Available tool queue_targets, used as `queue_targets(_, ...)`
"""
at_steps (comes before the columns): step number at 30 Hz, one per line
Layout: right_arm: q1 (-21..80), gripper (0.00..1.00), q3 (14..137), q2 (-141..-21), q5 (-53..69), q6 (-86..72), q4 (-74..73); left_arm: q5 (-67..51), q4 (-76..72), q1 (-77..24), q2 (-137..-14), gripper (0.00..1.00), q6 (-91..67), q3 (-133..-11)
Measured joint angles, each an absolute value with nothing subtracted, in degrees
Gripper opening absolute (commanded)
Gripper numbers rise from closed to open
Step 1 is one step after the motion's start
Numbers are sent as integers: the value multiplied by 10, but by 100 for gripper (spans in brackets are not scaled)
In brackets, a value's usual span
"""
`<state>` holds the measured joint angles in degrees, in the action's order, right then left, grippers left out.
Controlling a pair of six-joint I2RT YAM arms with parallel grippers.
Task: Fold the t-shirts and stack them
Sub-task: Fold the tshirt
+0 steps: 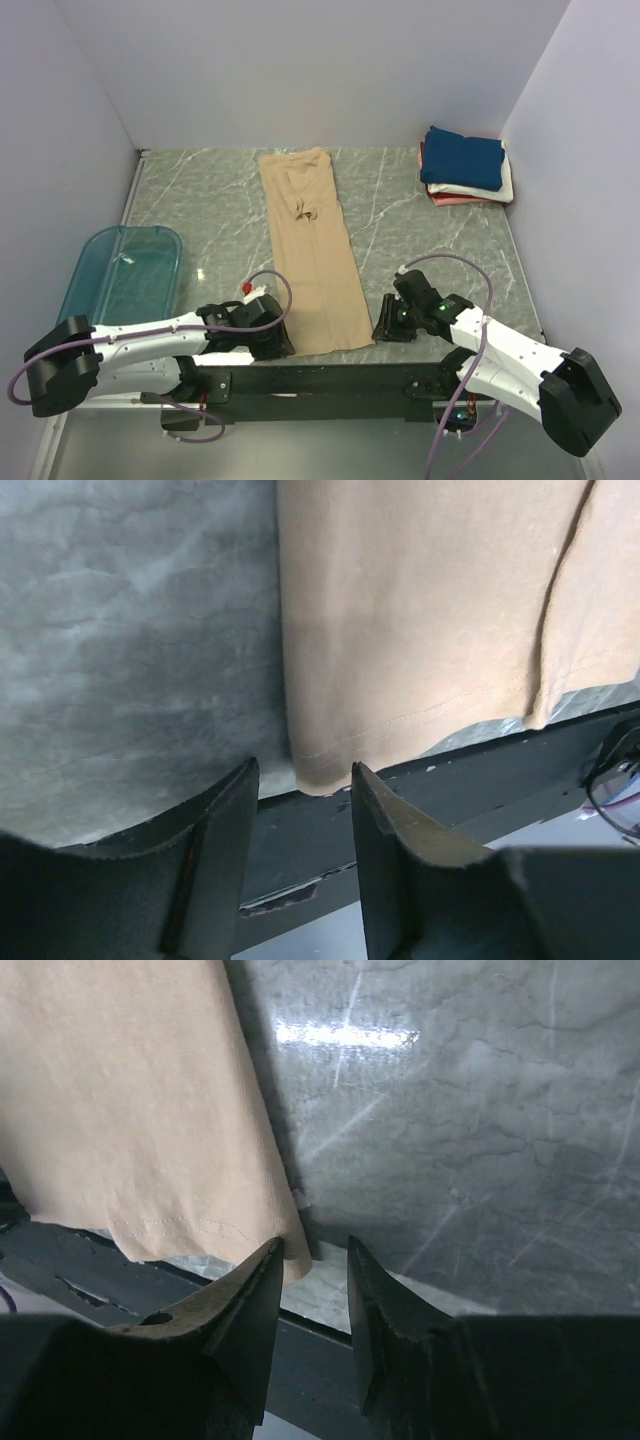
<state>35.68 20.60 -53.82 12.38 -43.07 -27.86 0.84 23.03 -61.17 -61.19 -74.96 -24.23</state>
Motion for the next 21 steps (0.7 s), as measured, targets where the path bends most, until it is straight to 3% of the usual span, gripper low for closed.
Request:
queue_targets(7, 356, 39, 202, -546, 145, -429, -261, 18, 213, -632, -627, 36, -778, -242)
queue_targets(15, 356, 38, 198, -543, 158, -431, -257, 27, 210, -643, -639, 1, -796, -242)
queue_targets(21, 356, 39, 196, -498, 158, -437, -286, 37, 232, -645, -625, 1, -798, -242)
